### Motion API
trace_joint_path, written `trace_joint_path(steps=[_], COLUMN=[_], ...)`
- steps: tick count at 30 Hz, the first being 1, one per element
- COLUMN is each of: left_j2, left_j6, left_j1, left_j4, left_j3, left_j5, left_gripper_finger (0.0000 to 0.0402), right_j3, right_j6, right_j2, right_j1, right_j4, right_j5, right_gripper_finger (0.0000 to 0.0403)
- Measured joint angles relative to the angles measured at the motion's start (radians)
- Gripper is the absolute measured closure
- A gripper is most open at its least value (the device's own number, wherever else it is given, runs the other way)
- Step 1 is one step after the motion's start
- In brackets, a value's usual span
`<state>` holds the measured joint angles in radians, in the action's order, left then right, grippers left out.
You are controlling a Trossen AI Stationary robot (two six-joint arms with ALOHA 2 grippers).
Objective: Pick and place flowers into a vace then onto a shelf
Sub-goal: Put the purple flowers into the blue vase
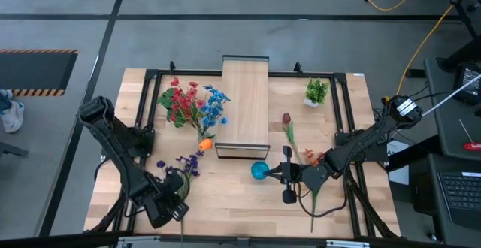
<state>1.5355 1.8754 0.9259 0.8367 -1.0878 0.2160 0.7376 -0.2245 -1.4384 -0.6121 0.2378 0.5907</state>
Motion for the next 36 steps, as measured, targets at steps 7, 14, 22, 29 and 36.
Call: trace_joint_path(steps=[7, 14, 22, 29, 36], left_j2=[0.062, 0.148, 0.235, 0.298, 0.309], left_j6=[0.074, 0.164, 0.240, 0.301, 0.263], left_j1=[0.023, 0.027, 0.026, 0.026, 0.029], left_j4=[-0.004, -0.055, -0.079, -0.082, -0.076], left_j3=[0.000, 0.000, 0.000, -0.002, -0.003], left_j5=[-0.004, -0.002, -0.002, -0.049, -0.071], left_gripper_finger=[0.0311, 0.0269, 0.0244, 0.0240, 0.0283], right_j3=[0.000, 0.000, -0.001, -0.001, -0.002], right_j6=[-0.006, -0.006, -0.007, -0.029, -0.029], right_j2=[0.000, 0.000, 0.000, 0.000, 0.000], right_j1=[0.000, 0.000, 0.000, 0.000, 0.000], right_j4=[-0.060, -0.060, -0.059, -0.059, -0.059], right_j5=[0.000, 0.000, 0.000, 0.000, 0.000], right_gripper_finger=[0.0397, 0.0397, 0.0397, 0.0397, 0.0397])
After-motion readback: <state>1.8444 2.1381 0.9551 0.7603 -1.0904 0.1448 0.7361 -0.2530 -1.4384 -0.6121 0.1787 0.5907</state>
